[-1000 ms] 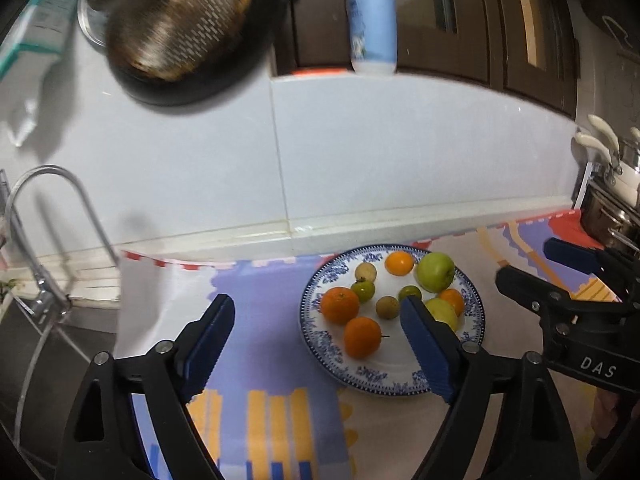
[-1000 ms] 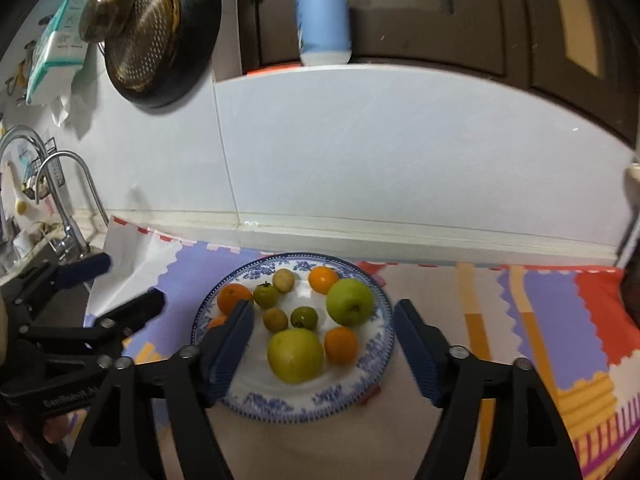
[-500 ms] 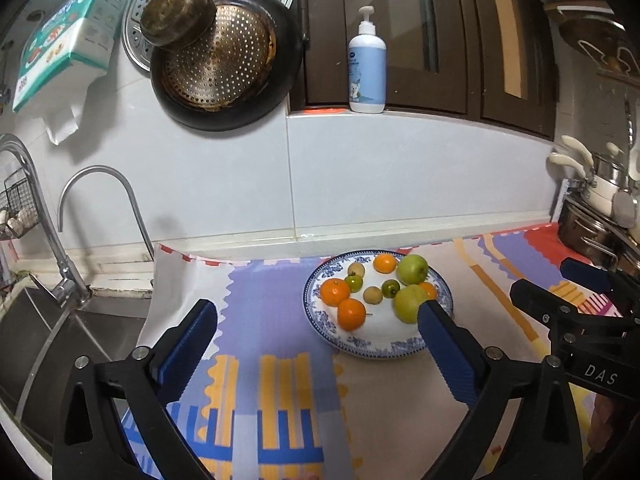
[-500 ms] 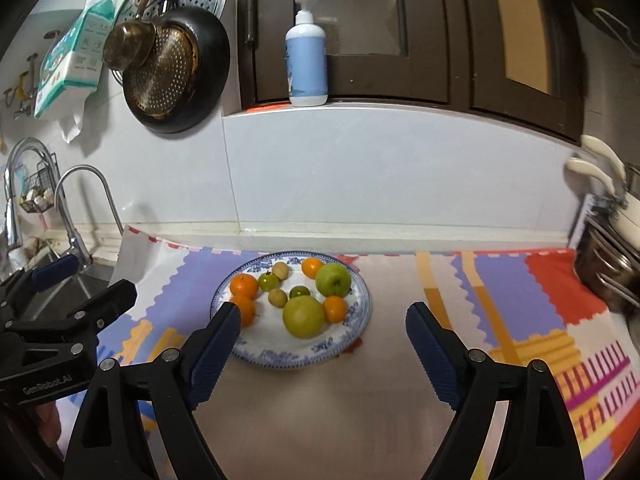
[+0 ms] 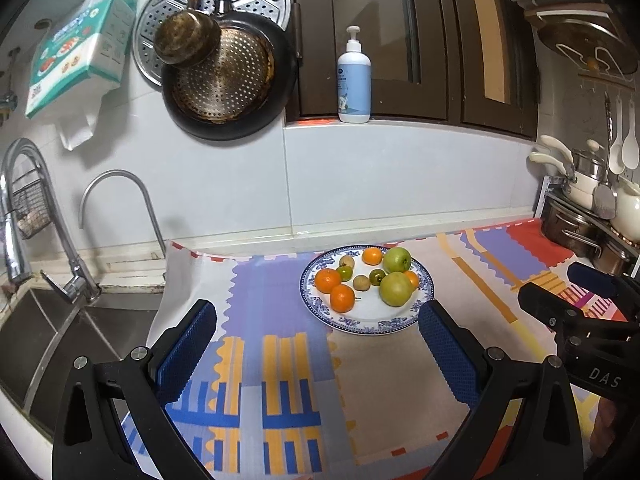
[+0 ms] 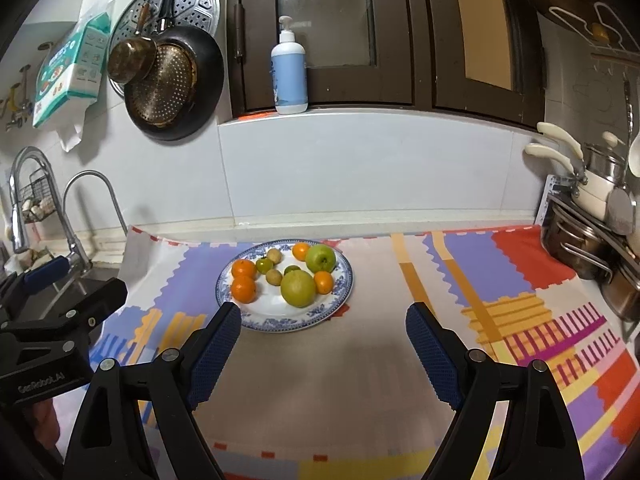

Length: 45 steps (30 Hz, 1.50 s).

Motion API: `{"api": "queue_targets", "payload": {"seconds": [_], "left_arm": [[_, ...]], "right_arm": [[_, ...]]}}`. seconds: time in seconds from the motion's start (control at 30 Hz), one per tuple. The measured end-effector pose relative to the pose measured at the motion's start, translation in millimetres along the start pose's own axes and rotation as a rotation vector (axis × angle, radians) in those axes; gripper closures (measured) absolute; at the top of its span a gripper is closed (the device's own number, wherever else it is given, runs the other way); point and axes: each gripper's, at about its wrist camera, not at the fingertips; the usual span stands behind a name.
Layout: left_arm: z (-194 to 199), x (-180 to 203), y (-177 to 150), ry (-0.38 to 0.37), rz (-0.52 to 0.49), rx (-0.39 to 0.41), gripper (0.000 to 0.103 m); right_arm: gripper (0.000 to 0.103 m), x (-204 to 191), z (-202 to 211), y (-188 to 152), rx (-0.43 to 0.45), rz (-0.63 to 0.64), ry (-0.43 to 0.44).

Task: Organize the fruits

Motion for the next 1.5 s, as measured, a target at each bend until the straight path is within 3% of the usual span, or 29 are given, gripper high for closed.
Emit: {"api": "queue_targets", "payload": {"seconds": [0.8, 1.5], "left_arm": [[71, 47, -30, 0.06, 0.011, 0.032, 0.0], [87, 63, -37, 0.077, 0.006, 0.045, 0.0]], "right_arm": [[0.018, 32, 61, -31, 0.01, 0.035, 0.08], [0.018, 45, 77, -38, 0.029, 0.037, 0.106]]}}
Point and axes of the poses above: each gripper's, at about its wrist camera, not at the fingertips, and z roughly against the way its jaws point, x to its right, y to its top, and after that the axes turned 14 degrees about -y, right-handed
